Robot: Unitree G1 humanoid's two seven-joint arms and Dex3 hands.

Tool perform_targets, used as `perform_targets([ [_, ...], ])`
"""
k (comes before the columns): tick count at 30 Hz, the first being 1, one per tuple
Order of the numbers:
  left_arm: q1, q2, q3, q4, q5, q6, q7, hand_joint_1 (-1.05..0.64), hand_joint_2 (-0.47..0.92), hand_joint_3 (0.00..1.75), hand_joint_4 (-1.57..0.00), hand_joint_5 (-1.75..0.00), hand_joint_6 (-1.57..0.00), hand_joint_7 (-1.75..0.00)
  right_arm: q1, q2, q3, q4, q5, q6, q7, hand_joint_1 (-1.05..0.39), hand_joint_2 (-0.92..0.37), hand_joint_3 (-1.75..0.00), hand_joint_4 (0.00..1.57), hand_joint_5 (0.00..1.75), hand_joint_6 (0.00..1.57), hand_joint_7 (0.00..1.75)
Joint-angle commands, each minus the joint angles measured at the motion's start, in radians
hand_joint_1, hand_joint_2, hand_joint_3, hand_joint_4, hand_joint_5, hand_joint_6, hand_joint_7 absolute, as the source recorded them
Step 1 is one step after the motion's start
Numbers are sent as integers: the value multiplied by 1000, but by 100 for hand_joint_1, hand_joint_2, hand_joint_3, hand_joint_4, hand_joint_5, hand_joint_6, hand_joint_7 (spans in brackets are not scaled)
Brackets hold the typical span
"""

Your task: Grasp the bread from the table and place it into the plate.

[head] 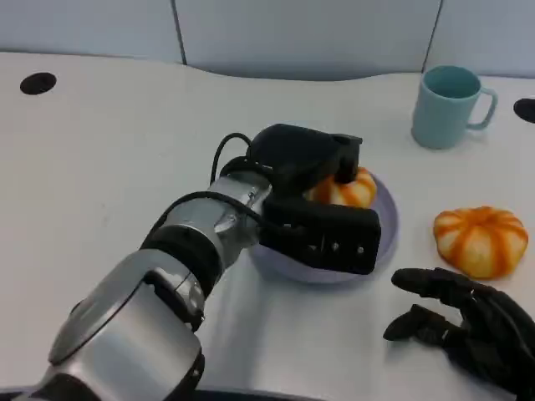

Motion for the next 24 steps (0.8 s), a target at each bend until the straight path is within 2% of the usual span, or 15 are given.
perform_targets([
  [1,-10,9,-11,7,10,6,-50,-25,69,73,-84,-175,-63,-175,24,-3,1,-1,-2,6,-14,-43,-92,-12,52,115,78,39],
  [8,-12,10,-12,6,9,8,-65,-25,72,68,-84,-175,-63,-175,24,-5,2,-1,0,8,-13,-43,-92,-12,53,114,78,40],
  [9,-13,11,-12,7,9,9,-76,-30,71,49,-79,-162,-70,-137,23,-5,3,0,1,9,-10,-42,-92,-12,53,115,78,40],
  [10,-14,11,-12,7,9,10,-84,-33,78,25,-75,-150,-82,-99,23,-6,3,1,1,9,-8,-42,-92,-13,53,115,77,40],
  [11,-15,12,-12,7,9,10,-89,-35,81,16,-74,-146,-86,-85,23,-6,3,1,1,9,-7,-42,-92,-13,53,115,77,40],
  [12,-15,12,-11,6,9,11,-91,-35,83,10,-73,-143,-89,-76,23,-6,3,1,1,9,-7,-42,-92,-14,53,115,77,40],
  [14,-16,13,-17,8,14,15,-98,-36,86,7,-69,-140,-87,-69,23,-7,4,1,-2,1,-8,-42,-92,-15,53,115,77,40],
  [20,-22,15,-32,11,25,33,-114,-36,89,5,-66,-139,-85,-66,24,-7,5,-1,-2,3,-12,-42,-92,-16,53,115,77,40],
  [21,-25,16,-39,12,33,44,-123,-35,91,4,-58,-109,-76,-48,24,-7,5,-2,-1,9,-14,-42,-92,-14,52,114,77,40],
  [22,-27,16,-44,13,38,52,-129,-35,91,3,-57,-94,-75,-37,24,-7,4,-4,0,13,-16,-43,-92,-14,52,114,77,40],
  [24,-31,15,-48,13,42,66,-143,-35,91,2,-54,-81,-73,-26,23,-8,6,-1,-2,3,-9,-43,-92,-15,52,114,77,40],
])
